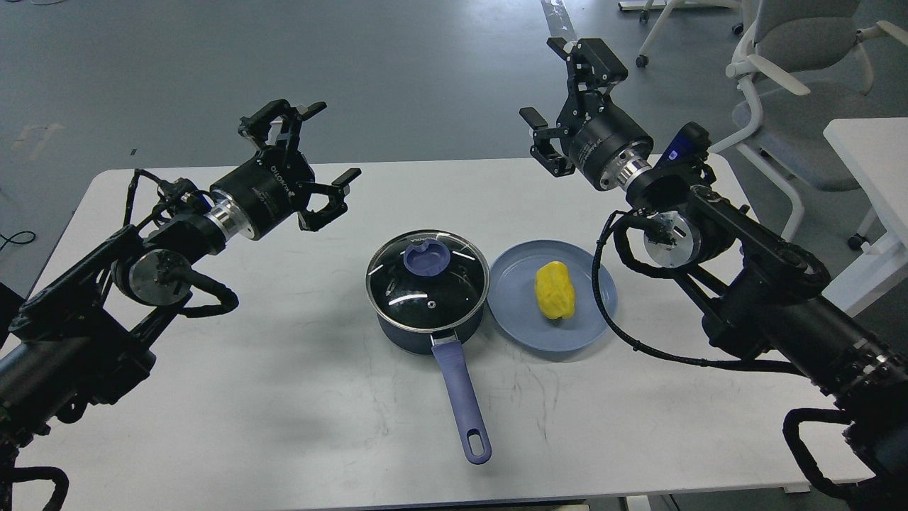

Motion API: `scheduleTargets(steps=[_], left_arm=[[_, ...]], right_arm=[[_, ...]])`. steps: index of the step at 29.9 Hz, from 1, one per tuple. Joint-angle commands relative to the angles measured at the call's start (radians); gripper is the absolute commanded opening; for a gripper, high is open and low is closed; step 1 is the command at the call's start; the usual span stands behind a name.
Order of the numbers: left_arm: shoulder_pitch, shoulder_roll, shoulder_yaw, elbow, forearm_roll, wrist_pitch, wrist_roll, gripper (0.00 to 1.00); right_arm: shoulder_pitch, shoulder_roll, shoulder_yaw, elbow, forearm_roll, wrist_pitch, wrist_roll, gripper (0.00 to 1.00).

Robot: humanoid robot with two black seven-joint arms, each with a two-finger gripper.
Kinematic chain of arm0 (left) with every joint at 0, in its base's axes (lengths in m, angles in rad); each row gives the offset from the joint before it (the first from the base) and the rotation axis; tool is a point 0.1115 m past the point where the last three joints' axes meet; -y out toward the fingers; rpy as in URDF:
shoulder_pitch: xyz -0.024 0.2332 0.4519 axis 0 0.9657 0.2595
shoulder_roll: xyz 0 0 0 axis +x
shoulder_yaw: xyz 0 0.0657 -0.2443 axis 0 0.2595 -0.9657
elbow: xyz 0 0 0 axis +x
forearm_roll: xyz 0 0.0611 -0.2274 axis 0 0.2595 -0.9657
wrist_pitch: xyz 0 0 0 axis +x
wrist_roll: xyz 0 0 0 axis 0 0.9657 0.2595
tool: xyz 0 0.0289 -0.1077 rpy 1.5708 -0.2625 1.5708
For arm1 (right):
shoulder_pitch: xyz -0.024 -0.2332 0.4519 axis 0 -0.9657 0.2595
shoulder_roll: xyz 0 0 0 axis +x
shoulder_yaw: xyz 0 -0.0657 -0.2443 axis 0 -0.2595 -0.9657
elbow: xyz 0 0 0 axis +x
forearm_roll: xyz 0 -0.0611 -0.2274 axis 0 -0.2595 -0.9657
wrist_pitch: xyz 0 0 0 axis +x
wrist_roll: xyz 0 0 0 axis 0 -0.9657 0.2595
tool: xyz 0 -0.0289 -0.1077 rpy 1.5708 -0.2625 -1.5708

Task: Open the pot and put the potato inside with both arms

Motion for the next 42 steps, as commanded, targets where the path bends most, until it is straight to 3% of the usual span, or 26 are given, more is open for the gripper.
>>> scheduleTargets(steps=[1,2,4,5,10,12,13,17,18,31,42], left_arm=[[-0.032,0.017,-0.001,-0.034,0.248,0.106,-0.053,0.98],[-0.035,0.023,-0.001,-0.064,0.391,0.160,-0.082,0.98],[-0.035,0.024,-0.001,-0.081,0.459,0.185,-0.092,0.98],[-0.035,0.029,-0.001,-0.139,0.633,0.265,-0.107,0.98],[-0.041,0.032,0.000,-0.239,0.839,0.380,-0.119,0.98],[-0.052,0.028,0.017,-0.251,0.990,0.447,-0.173,0.98],[-0.052,0.028,0.017,-0.252,0.991,0.447,-0.173,0.98],[-0.069,0.049,0.149,-0.248,1.308,0.525,-0.312,0.98],[-0.069,0.057,0.166,-0.248,1.345,0.539,-0.322,0.98],[-0.081,0.089,0.391,-0.242,1.952,0.756,-0.336,0.98],[-0.114,0.040,0.398,-0.238,2.005,0.756,-0.354,0.98]], right_arm=[[-0.004,-0.001,0.001,0.002,0.001,-0.002,0.002,1.00],[-0.006,-0.001,0.003,0.002,0.001,-0.004,0.002,1.00],[-0.007,-0.001,0.003,0.002,0.001,-0.004,0.002,1.00],[-0.010,-0.002,0.004,0.002,0.001,-0.004,0.002,1.00],[-0.014,-0.011,0.007,0.003,0.001,-0.007,0.002,1.00],[-0.014,-0.016,0.012,0.002,0.001,-0.008,0.003,1.00],[-0.014,-0.016,0.012,0.002,0.001,-0.008,0.003,1.00],[-0.014,-0.031,0.017,0.003,0.003,-0.008,0.005,1.00],[-0.015,-0.034,0.017,0.003,0.003,-0.010,0.005,1.00],[-0.046,-0.070,0.032,0.005,0.003,-0.022,0.006,1.00],[-0.080,-0.117,0.070,0.006,0.004,-0.021,0.006,1.00]])
